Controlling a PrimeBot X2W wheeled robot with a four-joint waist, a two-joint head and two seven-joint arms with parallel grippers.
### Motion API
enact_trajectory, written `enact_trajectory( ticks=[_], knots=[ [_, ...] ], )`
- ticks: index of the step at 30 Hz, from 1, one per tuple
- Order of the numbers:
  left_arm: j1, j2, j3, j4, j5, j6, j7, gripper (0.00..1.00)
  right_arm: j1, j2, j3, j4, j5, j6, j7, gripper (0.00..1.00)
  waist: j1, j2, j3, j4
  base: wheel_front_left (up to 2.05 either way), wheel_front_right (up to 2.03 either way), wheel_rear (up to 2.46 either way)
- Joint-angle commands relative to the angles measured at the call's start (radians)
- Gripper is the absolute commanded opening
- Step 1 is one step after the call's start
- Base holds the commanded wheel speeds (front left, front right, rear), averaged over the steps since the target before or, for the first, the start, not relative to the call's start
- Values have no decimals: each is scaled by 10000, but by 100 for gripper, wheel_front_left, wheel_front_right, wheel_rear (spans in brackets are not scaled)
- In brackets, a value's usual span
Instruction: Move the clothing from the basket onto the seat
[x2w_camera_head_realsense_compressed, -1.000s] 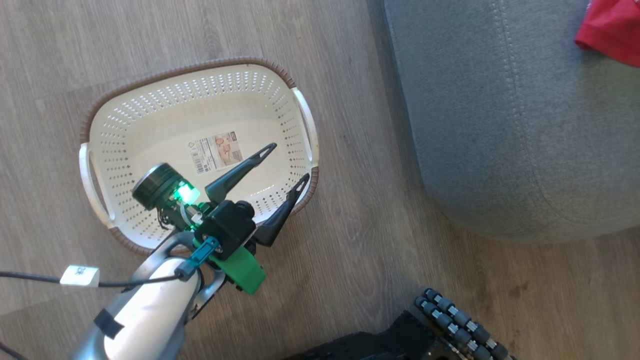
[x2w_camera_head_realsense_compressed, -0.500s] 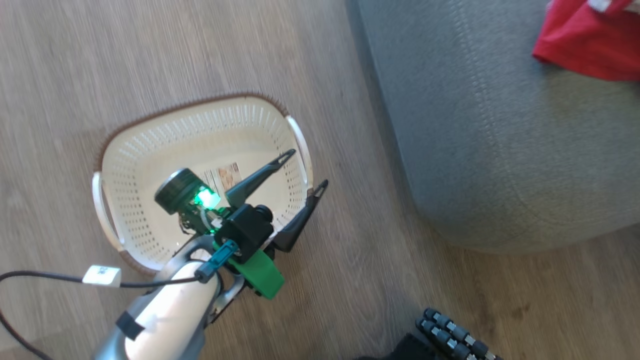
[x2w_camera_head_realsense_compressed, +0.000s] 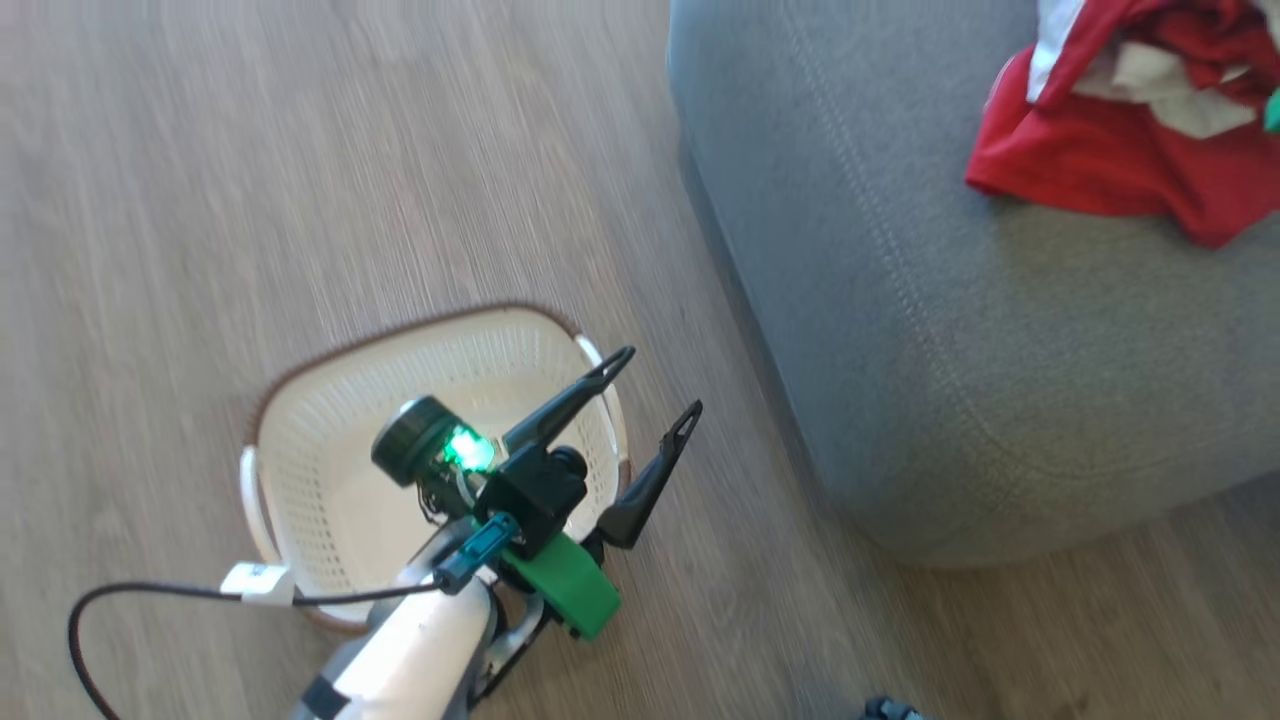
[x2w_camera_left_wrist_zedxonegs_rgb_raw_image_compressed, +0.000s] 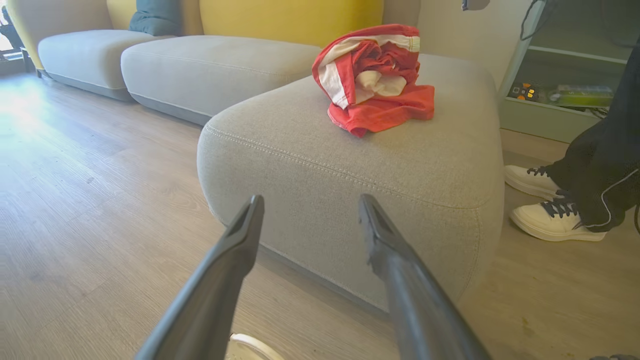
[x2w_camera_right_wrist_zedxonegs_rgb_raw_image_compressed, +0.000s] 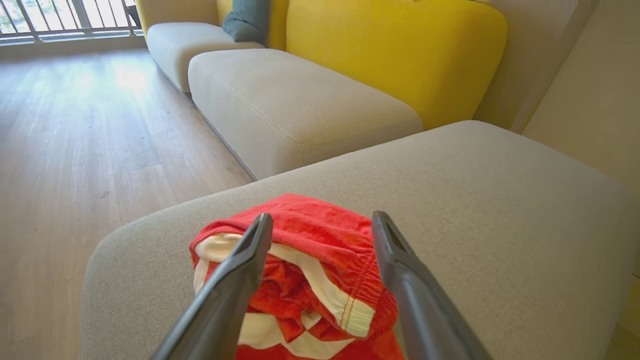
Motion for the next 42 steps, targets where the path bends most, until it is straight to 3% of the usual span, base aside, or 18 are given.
enact_trajectory(
  ticks=[1,7,12,16,20,24,26,31,42],
  knots=[
    [95,-114,408,-222,-90,-10,-51,100,-474,-33,411,-169,132,-2,-119,100,0,-1,-648,56,0,0,0],
    [550,-512,710,-191,-211,-10,-51,100,-571,598,2242,-1245,1680,-2,-134,100,0,-1,-1514,277,0,0,0],
    [813,-729,1122,-222,-280,-10,-51,100,704,1135,4947,-3198,3839,-2,-135,100,0,-1,-2050,638,0,0,0],
    [1031,-823,1544,-251,-423,-10,-51,100,2286,953,7034,-5367,5942,-2,-136,100,0,-1,-2392,958,0,0,0],
    [1255,-876,2051,-323,-649,-10,-51,100,3828,261,8677,-7575,7591,-2,-136,100,0,-1,-2641,1316,0,0,0],
    [1350,-894,2376,-367,-731,-10,-51,100,4839,-161,9197,-9054,8331,-2,-136,100,0,-1,-2815,1676,0,0,0],
    [1456,-901,2768,-523,-1314,31,-51,100,5758,-208,9301,-10260,8857,-2,-137,100,0,-1,-2940,2026,0,0,0],
    [1485,-903,2880,-723,-1528,206,-51,100,6853,-177,9646,-11109,9070,-2,-137,100,0,-1,-3107,2530,0,0,0],
    [1875,-905,3777,-1050,-1211,1706,-51,100,9087,1014,9467,-11439,8914,-2,-137,100,0,-1,-3455,3686,0,0,0]
  ],
)
